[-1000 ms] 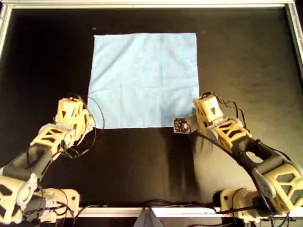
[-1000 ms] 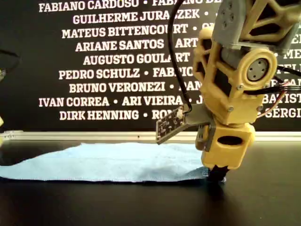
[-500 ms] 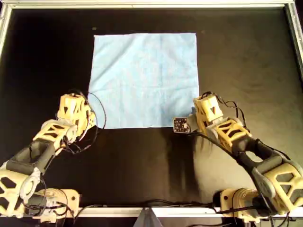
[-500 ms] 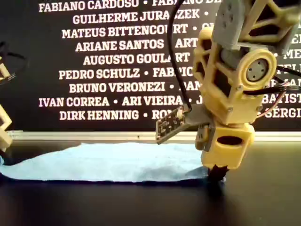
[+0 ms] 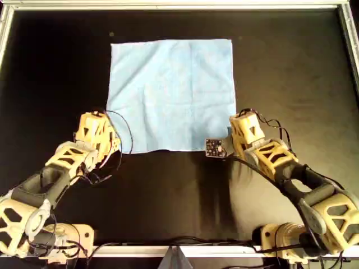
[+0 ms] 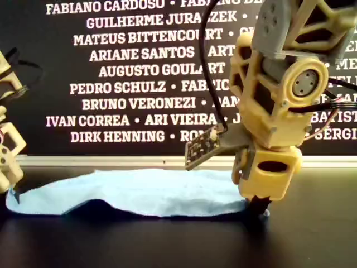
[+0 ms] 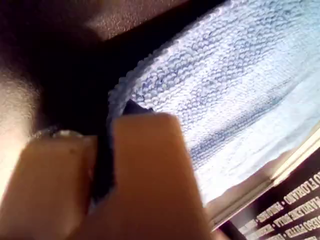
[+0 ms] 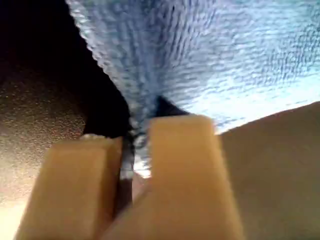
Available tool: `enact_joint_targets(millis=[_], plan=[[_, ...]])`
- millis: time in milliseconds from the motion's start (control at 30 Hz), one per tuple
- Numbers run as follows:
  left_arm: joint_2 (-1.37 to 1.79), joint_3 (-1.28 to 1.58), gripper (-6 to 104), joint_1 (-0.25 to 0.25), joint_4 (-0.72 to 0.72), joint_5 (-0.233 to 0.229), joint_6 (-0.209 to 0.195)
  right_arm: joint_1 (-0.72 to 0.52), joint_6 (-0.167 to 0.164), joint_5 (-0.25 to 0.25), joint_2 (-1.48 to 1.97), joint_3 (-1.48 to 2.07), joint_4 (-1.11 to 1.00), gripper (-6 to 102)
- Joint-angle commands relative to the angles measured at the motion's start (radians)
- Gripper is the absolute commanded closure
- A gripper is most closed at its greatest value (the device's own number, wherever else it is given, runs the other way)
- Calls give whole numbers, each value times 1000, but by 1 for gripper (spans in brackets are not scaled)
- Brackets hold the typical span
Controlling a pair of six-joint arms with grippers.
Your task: Fold a cloth
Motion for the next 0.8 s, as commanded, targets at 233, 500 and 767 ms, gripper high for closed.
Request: enact_joint_targets(millis=[233,500,767], plan=[[15,5,95,-23,23,-5,-2,-11,-9,9,28,-6,-20,95],[48,43,95,-23,32,-6,0,-9,-14,9,219,61,-3,95],[414,201,95,-23,32,-6,135,-11,-140,9,383,176,-3,95]])
